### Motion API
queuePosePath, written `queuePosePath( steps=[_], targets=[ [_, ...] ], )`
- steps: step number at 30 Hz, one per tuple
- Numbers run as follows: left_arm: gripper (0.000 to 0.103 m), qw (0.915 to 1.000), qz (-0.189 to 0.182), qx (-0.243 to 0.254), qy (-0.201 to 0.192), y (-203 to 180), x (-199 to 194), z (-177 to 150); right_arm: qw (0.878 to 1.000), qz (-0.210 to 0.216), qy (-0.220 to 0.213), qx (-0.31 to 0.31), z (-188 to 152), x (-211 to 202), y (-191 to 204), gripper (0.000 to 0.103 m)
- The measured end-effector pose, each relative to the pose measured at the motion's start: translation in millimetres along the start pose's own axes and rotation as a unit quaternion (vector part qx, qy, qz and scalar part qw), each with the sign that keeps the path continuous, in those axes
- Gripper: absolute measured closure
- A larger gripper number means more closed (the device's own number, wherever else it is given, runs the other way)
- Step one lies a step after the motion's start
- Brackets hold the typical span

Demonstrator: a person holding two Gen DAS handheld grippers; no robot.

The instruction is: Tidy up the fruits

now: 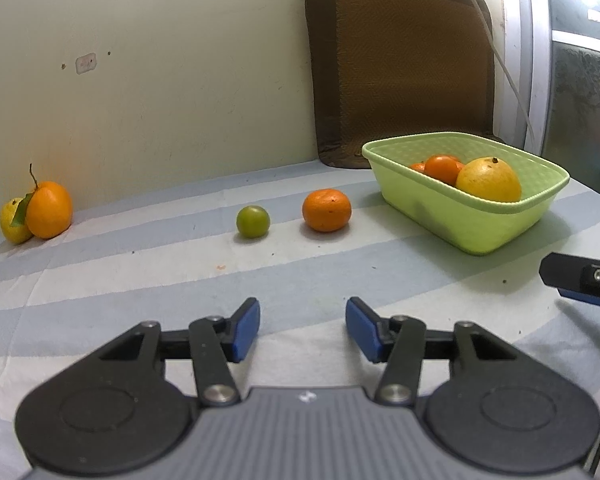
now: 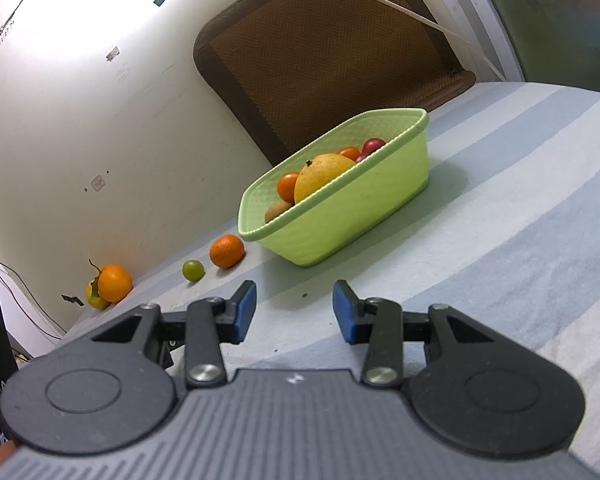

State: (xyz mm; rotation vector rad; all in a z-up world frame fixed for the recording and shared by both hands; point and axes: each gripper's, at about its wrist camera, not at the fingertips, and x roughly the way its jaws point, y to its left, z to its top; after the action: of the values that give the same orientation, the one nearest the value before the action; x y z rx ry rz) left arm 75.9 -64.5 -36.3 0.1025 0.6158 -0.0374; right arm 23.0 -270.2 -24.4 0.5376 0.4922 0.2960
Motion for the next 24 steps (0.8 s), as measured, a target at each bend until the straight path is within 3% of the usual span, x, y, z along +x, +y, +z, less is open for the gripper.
queuePosePath(
  steps=[24],
  targets=[
    [0.050,0.9999,-0.001,0.011,-0.006,1.8,0.2,0.4,1.000,0.003,0.000,-0.001,0.2,0.2,-0.6,0.058]
  ],
)
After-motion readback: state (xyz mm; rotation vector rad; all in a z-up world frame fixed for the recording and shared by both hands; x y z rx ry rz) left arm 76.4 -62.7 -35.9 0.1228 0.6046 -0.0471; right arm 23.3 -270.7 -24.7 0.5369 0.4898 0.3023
